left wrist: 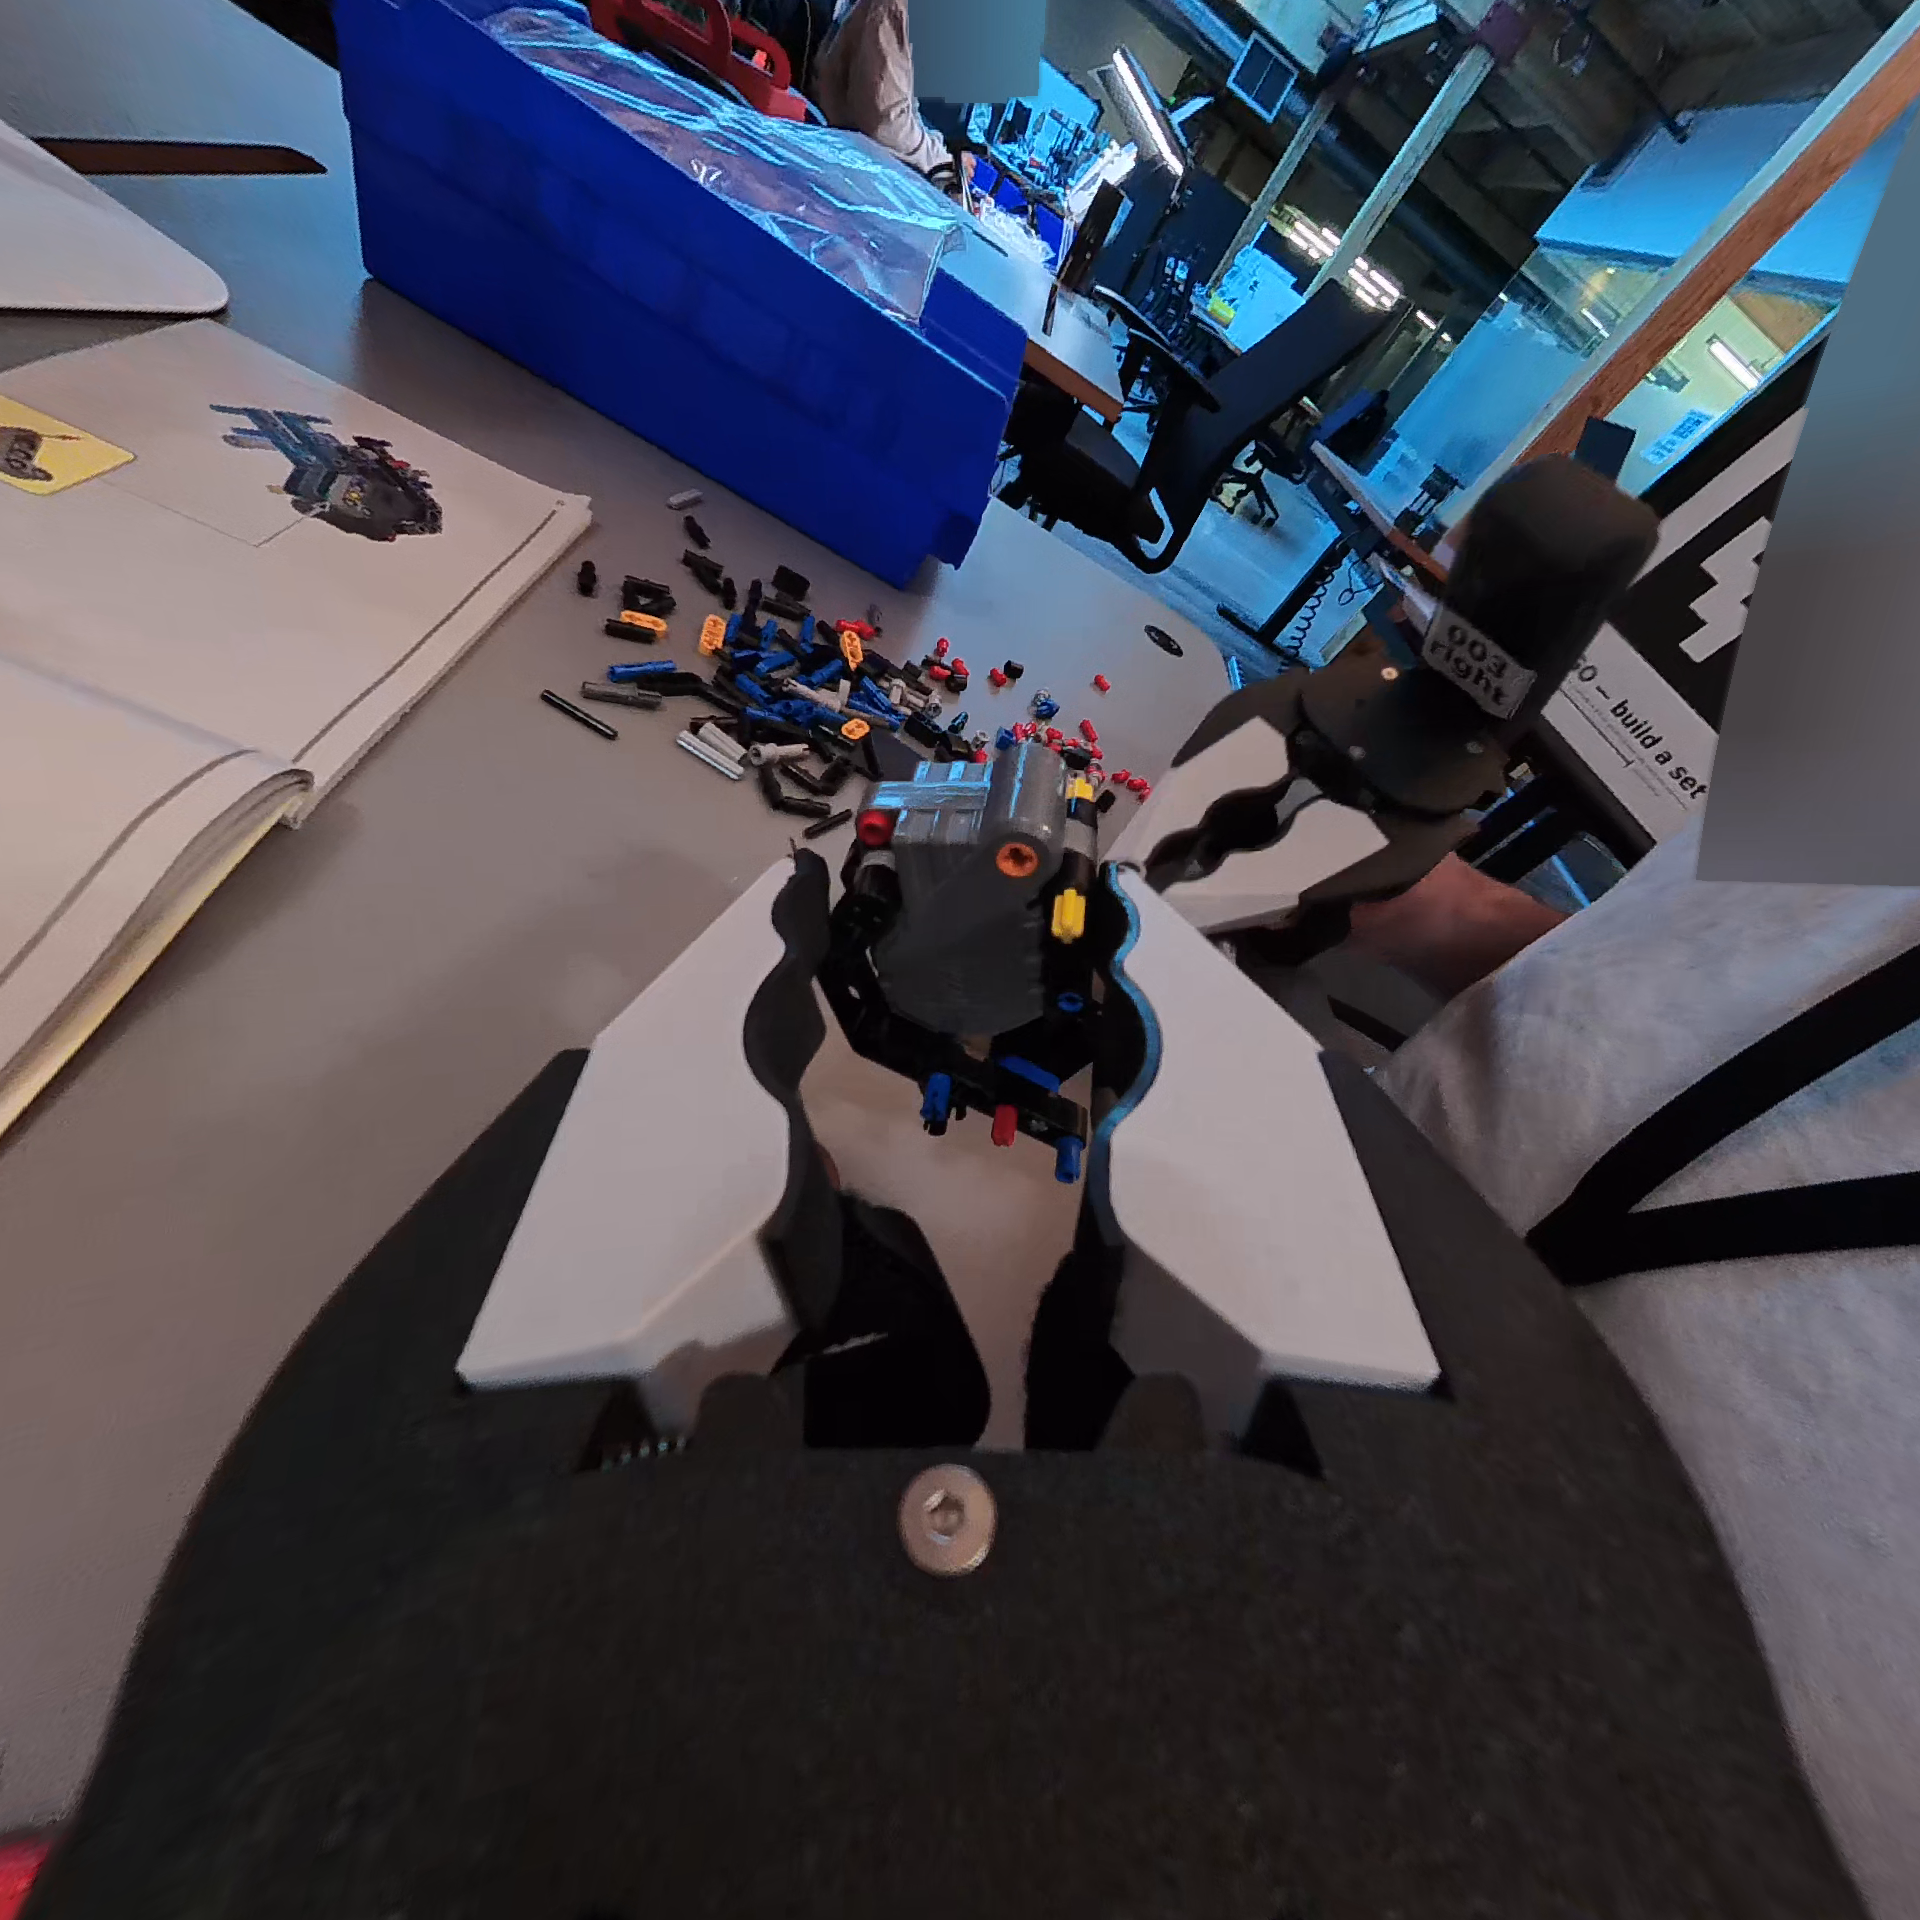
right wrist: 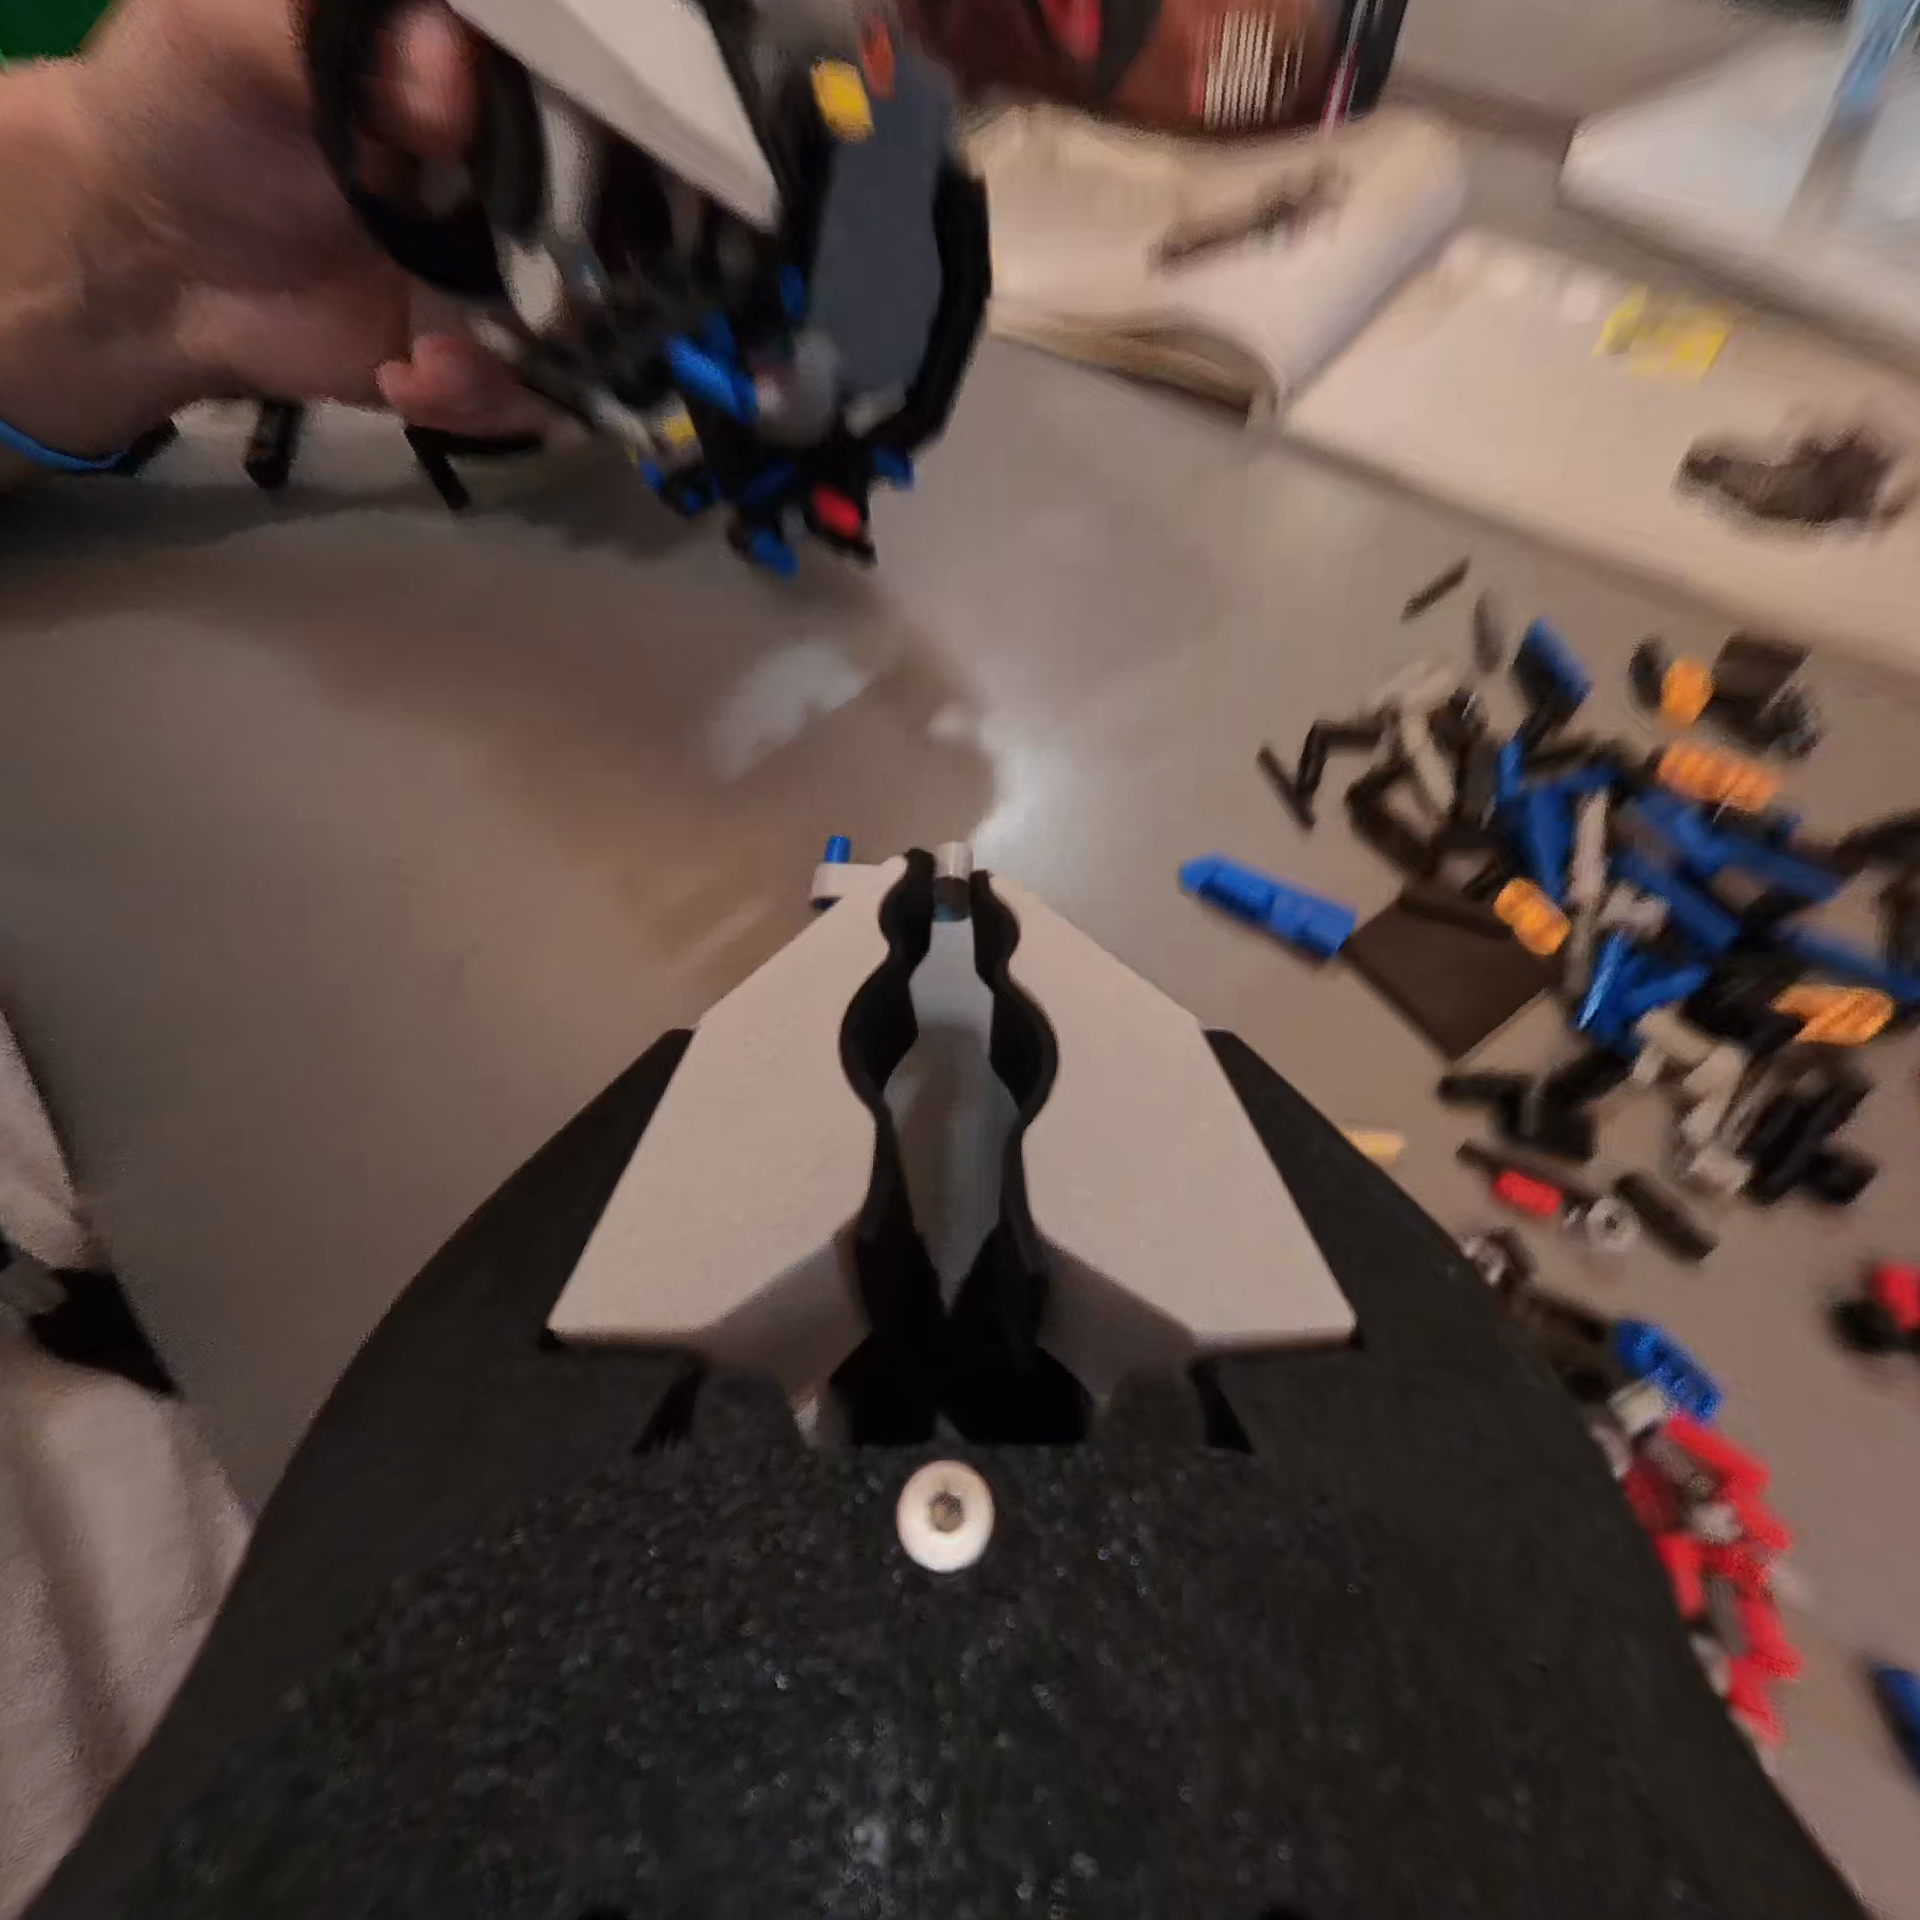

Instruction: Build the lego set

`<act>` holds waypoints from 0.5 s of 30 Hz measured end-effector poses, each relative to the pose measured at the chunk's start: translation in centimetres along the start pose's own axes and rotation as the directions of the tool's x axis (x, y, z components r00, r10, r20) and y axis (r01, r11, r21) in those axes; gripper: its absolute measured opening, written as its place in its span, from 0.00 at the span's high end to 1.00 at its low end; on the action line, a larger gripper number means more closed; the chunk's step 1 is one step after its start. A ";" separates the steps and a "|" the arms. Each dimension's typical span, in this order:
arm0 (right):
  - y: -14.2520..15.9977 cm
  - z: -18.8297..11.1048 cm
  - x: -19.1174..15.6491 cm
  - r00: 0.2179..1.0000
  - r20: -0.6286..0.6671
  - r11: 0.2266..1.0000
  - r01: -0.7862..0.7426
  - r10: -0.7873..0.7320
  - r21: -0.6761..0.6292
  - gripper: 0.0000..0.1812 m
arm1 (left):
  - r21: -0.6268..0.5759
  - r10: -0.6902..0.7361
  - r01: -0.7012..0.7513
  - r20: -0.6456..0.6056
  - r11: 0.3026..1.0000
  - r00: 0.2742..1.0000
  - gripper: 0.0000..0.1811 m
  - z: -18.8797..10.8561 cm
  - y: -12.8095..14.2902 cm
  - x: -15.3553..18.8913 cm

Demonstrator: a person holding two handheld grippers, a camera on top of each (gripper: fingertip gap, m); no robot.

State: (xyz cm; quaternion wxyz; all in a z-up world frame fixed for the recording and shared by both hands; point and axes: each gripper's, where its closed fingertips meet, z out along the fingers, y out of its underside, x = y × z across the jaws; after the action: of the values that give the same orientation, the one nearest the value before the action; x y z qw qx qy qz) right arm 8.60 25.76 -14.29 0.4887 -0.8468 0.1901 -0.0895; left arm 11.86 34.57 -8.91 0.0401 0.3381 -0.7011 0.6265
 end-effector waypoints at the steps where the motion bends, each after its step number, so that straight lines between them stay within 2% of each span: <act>1: -1.1 -0.2 0.2 0.999 -0.012 0.997 0.049 -0.048 0.054 0.96 | 0.004 0.001 -0.001 -0.006 1.000 1.000 0.73 0.1 0.0 0.2; 3: -3.3 -0.5 0.4 0.987 -0.024 0.980 0.159 -0.157 0.121 0.96 | 0.009 -0.017 0.018 -0.032 1.000 0.999 0.73 0.3 0.0 0.5; 5: -5.8 -0.6 0.1 0.941 -0.019 0.922 0.334 -0.337 0.197 0.96 | 0.025 -0.069 0.071 -0.075 0.997 0.995 0.73 0.4 -0.1 0.8; 7: -7.9 -0.1 0.3 0.894 0.018 0.873 0.434 -0.449 0.224 0.96 | 0.040 -0.124 0.129 -0.118 0.991 0.985 0.73 0.4 -0.3 1.0; 10: -10.4 0.9 0.2 0.834 0.192 0.837 0.448 -0.518 0.313 0.96 | 0.019 -0.181 0.187 -0.162 0.982 0.970 0.73 0.5 0.0 1.4; 13: -11.2 1.7 -0.6 0.740 0.387 0.827 0.418 -0.550 0.377 0.97 | 0.004 -0.240 0.245 -0.181 0.970 0.954 0.73 0.4 0.2 1.1; 15: -10.5 3.2 -0.3 0.703 0.406 0.809 0.468 -0.584 0.355 0.96 | 0.001 -0.269 0.274 -0.186 0.962 0.945 0.73 0.3 0.3 0.7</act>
State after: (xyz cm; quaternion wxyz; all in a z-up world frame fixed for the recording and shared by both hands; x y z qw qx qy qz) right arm 11.90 33.11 -6.86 0.5666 -0.7977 -0.2048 -0.0260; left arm 11.23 33.98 -8.92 0.1861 0.3726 -0.6328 0.6528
